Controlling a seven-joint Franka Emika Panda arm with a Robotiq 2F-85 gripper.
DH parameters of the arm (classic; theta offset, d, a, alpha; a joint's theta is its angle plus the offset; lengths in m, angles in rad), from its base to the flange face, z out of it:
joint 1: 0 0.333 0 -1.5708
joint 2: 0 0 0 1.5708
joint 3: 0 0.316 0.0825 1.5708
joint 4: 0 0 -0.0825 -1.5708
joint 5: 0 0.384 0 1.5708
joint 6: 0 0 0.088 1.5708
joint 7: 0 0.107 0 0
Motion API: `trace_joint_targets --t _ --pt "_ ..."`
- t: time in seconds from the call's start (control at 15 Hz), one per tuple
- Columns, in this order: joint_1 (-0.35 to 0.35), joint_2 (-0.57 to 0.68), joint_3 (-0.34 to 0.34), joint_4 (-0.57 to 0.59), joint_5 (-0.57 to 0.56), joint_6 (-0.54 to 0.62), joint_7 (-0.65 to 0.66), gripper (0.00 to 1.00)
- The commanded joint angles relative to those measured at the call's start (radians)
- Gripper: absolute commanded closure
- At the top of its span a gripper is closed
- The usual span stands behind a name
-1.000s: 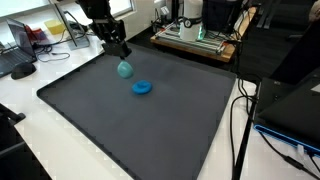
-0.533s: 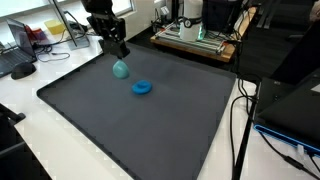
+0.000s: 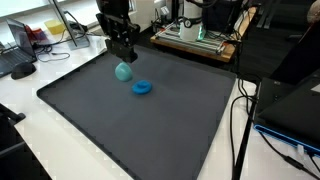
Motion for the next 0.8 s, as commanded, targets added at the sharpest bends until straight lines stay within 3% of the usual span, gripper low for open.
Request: trace_joint_targets --t 0.0,0.4,0.47,0.73 --pt "-0.003 0.002 0.005 0.002 -0.002 -0.003 0.001 0.53" --pt "-0.005 0.002 0.003 0.003 -0.003 -0.003 0.001 0.53" --pt "0.002 0.022 0.006 0.038 -0.003 -0.034 0.008 0.78" --pt "0.050 0.092 0.007 0.136 -0.050 -0.151 0.075 0.78"
